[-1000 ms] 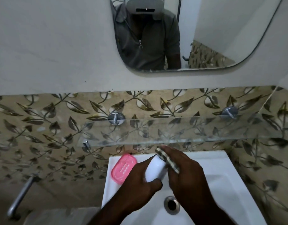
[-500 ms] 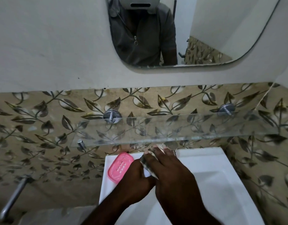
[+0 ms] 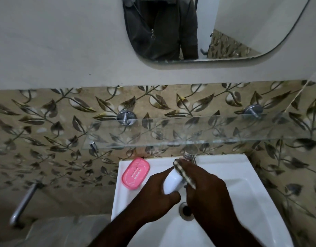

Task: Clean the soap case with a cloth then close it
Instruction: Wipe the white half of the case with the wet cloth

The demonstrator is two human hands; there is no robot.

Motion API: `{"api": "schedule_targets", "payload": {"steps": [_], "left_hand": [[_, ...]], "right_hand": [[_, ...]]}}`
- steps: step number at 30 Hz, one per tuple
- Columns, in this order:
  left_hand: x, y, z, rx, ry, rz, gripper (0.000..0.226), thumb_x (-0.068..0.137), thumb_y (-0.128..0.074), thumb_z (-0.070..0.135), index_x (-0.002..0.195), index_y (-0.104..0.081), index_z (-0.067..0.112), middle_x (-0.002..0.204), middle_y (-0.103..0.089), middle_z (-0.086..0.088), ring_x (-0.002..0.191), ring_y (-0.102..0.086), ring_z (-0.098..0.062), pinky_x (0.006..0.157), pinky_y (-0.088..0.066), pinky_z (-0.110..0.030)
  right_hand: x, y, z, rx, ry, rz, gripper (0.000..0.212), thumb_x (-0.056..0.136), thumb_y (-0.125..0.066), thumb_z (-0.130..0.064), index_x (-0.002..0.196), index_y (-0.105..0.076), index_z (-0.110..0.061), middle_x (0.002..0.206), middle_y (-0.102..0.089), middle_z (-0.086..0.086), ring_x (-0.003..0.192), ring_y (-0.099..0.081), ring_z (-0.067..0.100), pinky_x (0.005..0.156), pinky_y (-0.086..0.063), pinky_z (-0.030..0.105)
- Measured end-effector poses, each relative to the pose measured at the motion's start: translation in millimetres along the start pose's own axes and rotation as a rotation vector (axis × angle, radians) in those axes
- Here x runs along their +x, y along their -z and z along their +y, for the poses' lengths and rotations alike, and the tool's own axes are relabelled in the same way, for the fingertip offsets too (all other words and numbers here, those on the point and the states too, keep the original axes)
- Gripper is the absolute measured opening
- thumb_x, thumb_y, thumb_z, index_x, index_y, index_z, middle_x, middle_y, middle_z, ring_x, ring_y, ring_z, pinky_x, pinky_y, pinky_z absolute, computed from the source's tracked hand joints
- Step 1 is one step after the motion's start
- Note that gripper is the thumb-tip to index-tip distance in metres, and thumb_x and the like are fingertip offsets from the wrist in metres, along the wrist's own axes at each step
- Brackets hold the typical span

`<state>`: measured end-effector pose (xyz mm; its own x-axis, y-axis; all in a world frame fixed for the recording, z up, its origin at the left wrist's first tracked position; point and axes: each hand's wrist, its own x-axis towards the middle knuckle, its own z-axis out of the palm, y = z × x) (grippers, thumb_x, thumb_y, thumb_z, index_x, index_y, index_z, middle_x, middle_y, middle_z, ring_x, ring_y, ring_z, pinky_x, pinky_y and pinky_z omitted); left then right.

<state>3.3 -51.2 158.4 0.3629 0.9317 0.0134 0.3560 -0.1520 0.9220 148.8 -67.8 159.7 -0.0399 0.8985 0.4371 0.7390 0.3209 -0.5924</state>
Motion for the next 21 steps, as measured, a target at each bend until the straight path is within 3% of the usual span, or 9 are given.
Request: {"api": "schedule_targets", "payload": {"steps": [3,5,7,9,12,14,16,18,21], "left_hand": [[-2,-5,-9,-0.053,0.014,0.017,0.027,0.073,-0.065,0.007,0.097,-0.068,0.019,0.092,-0.073,0.006,0.087,-0.068,-0.011,0.073,-0.054,-0.033],[-5,-6,-7,-0.043,0.026,0.025,0.026,0.071,-0.062,0.005,0.088,-0.065,0.023,0.075,-0.067,0.018,0.067,-0.06,0.001,0.061,-0.046,-0.024],[-8,-9,-4,-0.021,0.011,-0.002,0.039,0.07,-0.059,-0.004,0.089,-0.061,0.03,0.067,-0.061,0.027,0.056,-0.051,0.01,0.056,-0.038,-0.013],[-9,-11,-5,0.03,0.015,-0.035,0.045,0.07,-0.058,-0.007,0.093,-0.06,0.031,0.07,-0.061,0.032,0.06,-0.053,0.012,0.056,-0.036,-0.008],[-11,-17,-16,0.049,0.045,-0.019,0.031,0.066,-0.059,0.004,0.086,-0.06,0.027,0.077,-0.064,0.021,0.069,-0.056,0.006,0.062,-0.042,-0.018],[-14,-19,-13,0.018,0.041,0.003,0.03,0.065,-0.057,0.006,0.083,-0.06,0.03,0.075,-0.063,0.021,0.068,-0.055,0.005,0.061,-0.043,-0.02],[-16,-21,-8,0.005,0.019,0.007,0.042,0.067,-0.059,0.0,0.087,-0.06,0.036,0.072,-0.061,0.03,0.064,-0.053,0.009,0.058,-0.038,-0.011],[-16,-23,-8,0.021,0.012,0.0,0.042,0.069,-0.06,-0.002,0.095,-0.061,0.03,0.075,-0.061,0.032,0.068,-0.054,0.009,0.059,-0.037,-0.007],[-13,-26,-15,0.013,0.036,0.035,0.027,0.069,-0.06,0.005,0.091,-0.062,0.02,0.079,-0.065,0.015,0.074,-0.059,-0.006,0.064,-0.045,-0.019]], "right_hand": [[-16,-7,-17,-0.183,0.17,-0.047,0.052,0.067,-0.049,-0.007,0.111,-0.073,-0.024,0.117,-0.071,0.001,0.105,-0.069,0.02,0.076,-0.06,0.032],[-14,0,-6,-0.122,0.146,-0.04,0.058,0.068,-0.04,-0.008,0.113,-0.071,-0.029,0.119,-0.07,-0.003,0.11,-0.065,0.012,0.086,-0.054,0.023],[-12,5,10,-0.009,0.004,0.041,0.058,0.071,-0.043,-0.004,0.116,-0.069,-0.028,0.113,-0.072,-0.005,0.104,-0.064,0.007,0.089,-0.044,0.015],[-16,4,9,-0.013,-0.05,0.031,0.055,0.071,-0.045,-0.006,0.117,-0.068,-0.025,0.11,-0.073,-0.004,0.102,-0.064,0.011,0.089,-0.042,0.016],[-31,-6,2,-0.13,0.093,-0.042,0.072,0.053,-0.069,0.005,0.118,-0.061,-0.024,0.113,-0.071,-0.001,0.107,-0.062,0.015,0.089,-0.049,0.021],[-29,-1,8,-0.124,0.109,-0.078,0.071,0.052,-0.071,0.009,0.116,-0.065,-0.023,0.11,-0.072,-0.002,0.104,-0.06,0.013,0.091,-0.044,0.012],[-23,6,17,-0.074,-0.015,-0.056,0.055,0.066,-0.062,0.002,0.111,-0.069,-0.028,0.102,-0.074,-0.007,0.092,-0.059,0.01,0.084,-0.035,-0.002],[-25,8,14,-0.07,-0.086,-0.033,0.049,0.072,-0.057,-0.002,0.111,-0.069,-0.03,0.102,-0.073,-0.009,0.088,-0.061,0.012,0.074,-0.037,0.001],[-39,6,0,-0.181,0.086,-0.013,0.062,0.063,-0.058,0.002,0.119,-0.067,-0.023,0.12,-0.068,-0.006,0.094,-0.053,0.012,0.072,-0.047,0.016]]}}
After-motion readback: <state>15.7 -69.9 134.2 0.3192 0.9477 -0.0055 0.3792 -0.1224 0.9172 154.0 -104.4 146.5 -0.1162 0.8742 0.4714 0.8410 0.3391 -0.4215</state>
